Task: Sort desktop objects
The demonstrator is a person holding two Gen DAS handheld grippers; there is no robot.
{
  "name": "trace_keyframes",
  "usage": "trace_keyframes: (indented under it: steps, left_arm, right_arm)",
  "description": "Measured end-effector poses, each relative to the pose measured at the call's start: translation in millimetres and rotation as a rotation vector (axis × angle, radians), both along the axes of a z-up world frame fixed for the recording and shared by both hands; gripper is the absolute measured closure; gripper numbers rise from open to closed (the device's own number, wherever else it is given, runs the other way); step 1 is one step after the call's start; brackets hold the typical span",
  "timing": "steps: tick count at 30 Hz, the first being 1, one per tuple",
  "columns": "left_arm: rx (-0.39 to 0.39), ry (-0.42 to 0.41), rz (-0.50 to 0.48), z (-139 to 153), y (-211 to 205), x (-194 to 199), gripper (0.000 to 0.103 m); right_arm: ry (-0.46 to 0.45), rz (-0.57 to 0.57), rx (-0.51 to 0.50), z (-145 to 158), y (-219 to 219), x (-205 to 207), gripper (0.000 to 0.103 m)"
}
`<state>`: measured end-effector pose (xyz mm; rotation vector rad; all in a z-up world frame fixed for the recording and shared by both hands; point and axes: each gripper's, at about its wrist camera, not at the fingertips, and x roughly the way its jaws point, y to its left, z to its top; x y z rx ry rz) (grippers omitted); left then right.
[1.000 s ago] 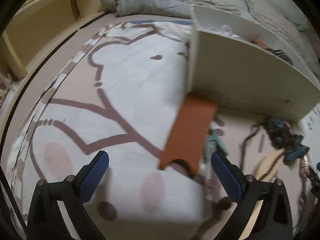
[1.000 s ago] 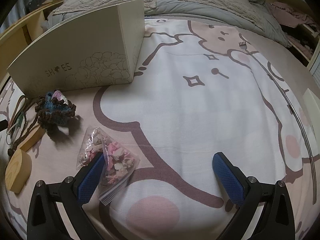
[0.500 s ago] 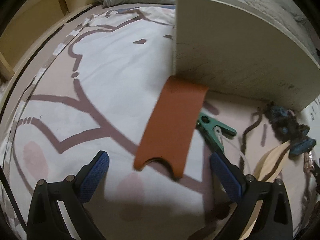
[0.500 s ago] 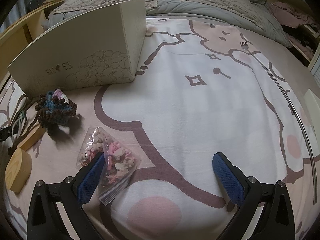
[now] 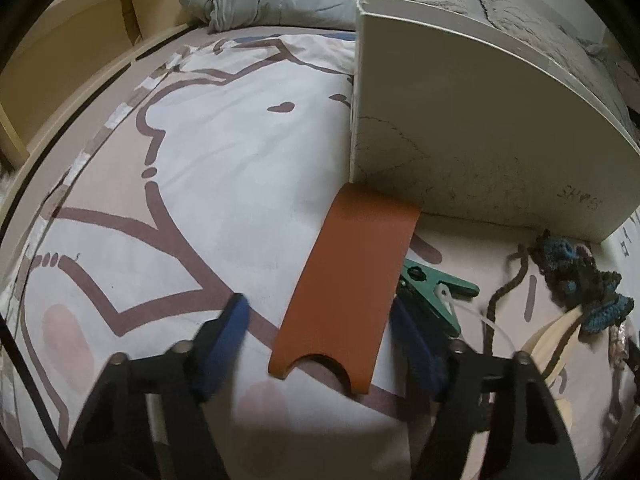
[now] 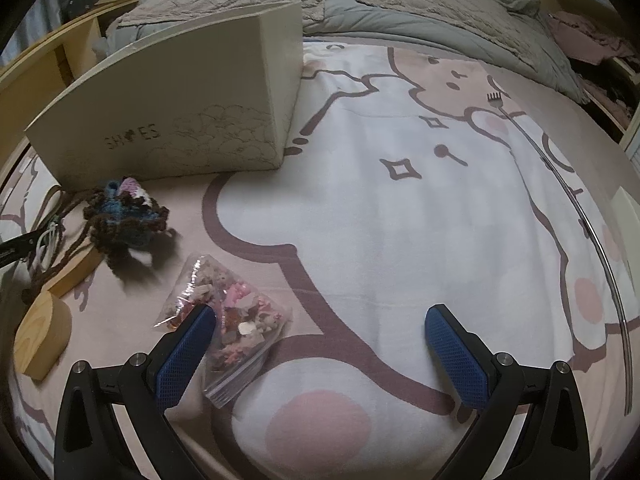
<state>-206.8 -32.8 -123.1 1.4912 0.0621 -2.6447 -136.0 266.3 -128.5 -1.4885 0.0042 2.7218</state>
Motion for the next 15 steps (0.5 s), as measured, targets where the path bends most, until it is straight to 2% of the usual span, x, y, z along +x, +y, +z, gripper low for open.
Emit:
trace_keyframes:
  steps: [2, 3, 7, 15]
  left_arm:
    - [0.006, 0.005, -0.008, 1, 0, 2, 0.047]
    - [0.003, 0.006, -0.009, 2, 1, 2, 0.049]
    - [-0.015, 0.013, -0.008, 2, 2, 6, 0.053]
    - [-0.016, -0.001, 0.03, 7, -5, 19, 0.053]
  right_arm:
    - [0.01, 0.007, -0.008, 3, 0, 1, 0.0]
    - [0.015, 0.008, -0.012, 4, -1, 1, 0.0]
    - [0.034, 0.018, -0.041, 7, -4, 6, 0.0]
    - [0.059, 0.054, -0.08, 11, -9, 11, 0.0]
